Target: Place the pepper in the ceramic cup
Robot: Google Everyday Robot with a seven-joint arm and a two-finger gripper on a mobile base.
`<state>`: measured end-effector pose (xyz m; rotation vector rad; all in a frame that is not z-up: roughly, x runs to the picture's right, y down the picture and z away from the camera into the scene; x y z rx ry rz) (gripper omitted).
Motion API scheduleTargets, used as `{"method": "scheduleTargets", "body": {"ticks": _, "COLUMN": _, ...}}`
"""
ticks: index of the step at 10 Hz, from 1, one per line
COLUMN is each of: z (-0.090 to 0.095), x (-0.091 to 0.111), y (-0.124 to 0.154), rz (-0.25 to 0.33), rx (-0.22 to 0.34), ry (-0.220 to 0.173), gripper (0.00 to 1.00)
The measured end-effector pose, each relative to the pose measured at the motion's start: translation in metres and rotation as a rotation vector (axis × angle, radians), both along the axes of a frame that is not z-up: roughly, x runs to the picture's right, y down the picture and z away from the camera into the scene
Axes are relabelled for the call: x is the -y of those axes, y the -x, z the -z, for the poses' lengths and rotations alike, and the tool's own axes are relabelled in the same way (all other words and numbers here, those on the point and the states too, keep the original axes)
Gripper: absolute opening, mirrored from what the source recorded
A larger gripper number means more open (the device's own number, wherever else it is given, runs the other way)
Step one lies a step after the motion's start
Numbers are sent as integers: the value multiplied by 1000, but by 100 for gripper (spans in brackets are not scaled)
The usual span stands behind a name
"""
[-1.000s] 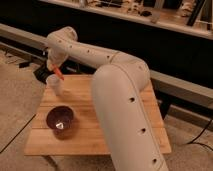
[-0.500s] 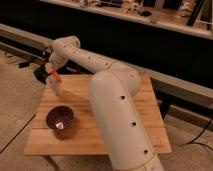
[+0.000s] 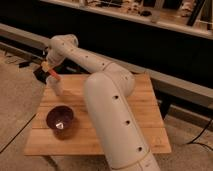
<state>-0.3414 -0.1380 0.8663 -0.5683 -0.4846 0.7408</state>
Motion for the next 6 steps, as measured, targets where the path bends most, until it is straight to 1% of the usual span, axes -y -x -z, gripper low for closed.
{"method": "scheduleTargets", "body": {"ticks": 2, "z": 9, "x": 12, "y": 11, "rz": 13, "rx": 26, "ry": -16, "gripper": 0}}
{"method": "scheduleTargets", "body": {"ticks": 3, "z": 9, "x": 13, "y": 15, "rz": 9, "rx": 45, "ry": -14, "gripper": 0}}
{"method": "scheduleTargets", "body": {"ticks": 5, "z": 0, "x": 9, "y": 18, "rz": -6, "rx": 82, "ry": -2, "gripper": 0}}
{"method": "scheduleTargets", "body": {"ticks": 6, "z": -8, "x": 5, "y": 18, "rz": -13, "rx": 101, "ry": 4, "gripper": 0}}
